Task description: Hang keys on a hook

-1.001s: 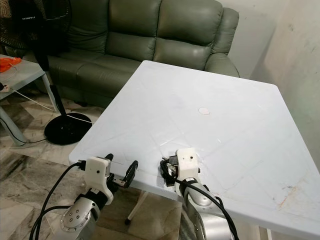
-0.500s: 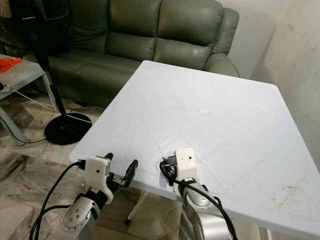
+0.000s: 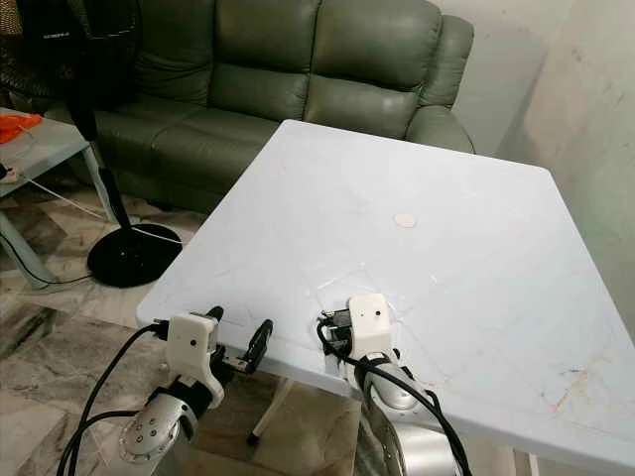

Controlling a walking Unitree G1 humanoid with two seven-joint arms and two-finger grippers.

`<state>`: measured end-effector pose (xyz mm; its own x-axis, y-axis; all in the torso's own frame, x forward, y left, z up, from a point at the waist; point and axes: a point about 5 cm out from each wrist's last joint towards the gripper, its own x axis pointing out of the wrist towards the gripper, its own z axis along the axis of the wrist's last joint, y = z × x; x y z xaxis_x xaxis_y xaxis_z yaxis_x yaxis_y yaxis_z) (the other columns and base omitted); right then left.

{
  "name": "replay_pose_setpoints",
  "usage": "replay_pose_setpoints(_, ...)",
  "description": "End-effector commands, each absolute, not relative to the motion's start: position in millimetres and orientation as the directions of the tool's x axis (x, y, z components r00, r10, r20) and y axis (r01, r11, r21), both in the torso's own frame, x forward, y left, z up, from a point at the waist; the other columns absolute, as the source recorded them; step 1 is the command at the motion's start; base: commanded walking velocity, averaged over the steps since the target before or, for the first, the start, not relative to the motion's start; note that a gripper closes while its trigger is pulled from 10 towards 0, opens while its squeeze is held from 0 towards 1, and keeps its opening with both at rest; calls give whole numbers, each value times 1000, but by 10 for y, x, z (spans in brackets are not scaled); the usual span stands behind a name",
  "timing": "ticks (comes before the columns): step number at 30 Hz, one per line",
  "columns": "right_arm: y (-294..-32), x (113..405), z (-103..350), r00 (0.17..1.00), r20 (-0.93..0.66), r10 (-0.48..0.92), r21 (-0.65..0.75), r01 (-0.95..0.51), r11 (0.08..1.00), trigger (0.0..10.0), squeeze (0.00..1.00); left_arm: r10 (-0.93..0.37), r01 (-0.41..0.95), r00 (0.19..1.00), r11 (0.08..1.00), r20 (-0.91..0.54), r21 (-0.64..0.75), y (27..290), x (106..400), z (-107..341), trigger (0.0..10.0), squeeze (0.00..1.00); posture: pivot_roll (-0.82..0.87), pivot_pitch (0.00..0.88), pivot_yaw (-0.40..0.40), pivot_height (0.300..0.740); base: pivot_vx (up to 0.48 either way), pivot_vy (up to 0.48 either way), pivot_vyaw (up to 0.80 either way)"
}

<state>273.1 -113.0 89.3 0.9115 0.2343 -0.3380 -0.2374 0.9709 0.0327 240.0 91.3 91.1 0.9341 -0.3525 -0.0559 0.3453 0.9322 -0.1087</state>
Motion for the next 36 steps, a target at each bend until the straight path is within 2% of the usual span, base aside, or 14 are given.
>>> replay_pose_setpoints(1, -1144, 2714, 866, 909, -353, 220, 25, -226, 974, 0, 0, -356, 351, 934, 931, -36, -99, 885, 2401, 972, 10000, 0, 56, 60, -98, 740, 0, 0, 0)
replay_pose_setpoints(16, -1144, 2746, 886, 916, -345, 207, 29, -210, 977, 0, 0, -352, 347, 936, 932, -33, -109, 878, 2407, 977, 10000, 0, 55, 61, -99, 740, 0, 0, 0)
replay_pose_setpoints(25, -1273, 2849, 992, 955, -276, 107, 70, -91, 993, 0, 0, -351, 346, 936, 932, -33, -112, 876, 2405, 976, 10000, 0, 57, 57, -99, 740, 0, 0, 0)
replay_pose_setpoints(26, -1292, 2865, 997, 955, -279, 96, 68, -80, 994, 3804, 0, -353, 347, 935, 931, -32, -111, 871, 2403, 976, 10000, 0, 58, 52, -99, 740, 0, 0, 0)
replay_pose_setpoints(29, -1299, 2880, 987, 954, -287, 91, 69, -74, 995, 9647, 0, -355, 350, 934, 930, -31, -111, 866, 2404, 976, 10000, 0, 59, 50, -99, 740, 0, 0, 0)
replay_pose_setpoints(30, -1293, 2881, 983, 953, -289, 96, 65, -81, 995, 10000, 0, -355, 350, 934, 930, -31, -111, 867, 2404, 976, 10000, 0, 59, 50, -99, 740, 0, 0, 0)
replay_pose_setpoints(35, -1248, 2862, 957, 950, -279, 140, 111, -113, 987, 10000, 0, -354, 349, 935, 931, -27, -111, 870, 2410, 987, 10000, 0, 62, 42, -98, 740, 0, 0, 0)
replay_pose_setpoints(36, -1251, 2861, 960, 951, -276, 140, 112, -113, 987, 10000, 416, -353, 349, 935, 931, -27, -112, 871, 2409, 985, 10000, 0, 62, 42, -98, 740, 0, 0, 0)
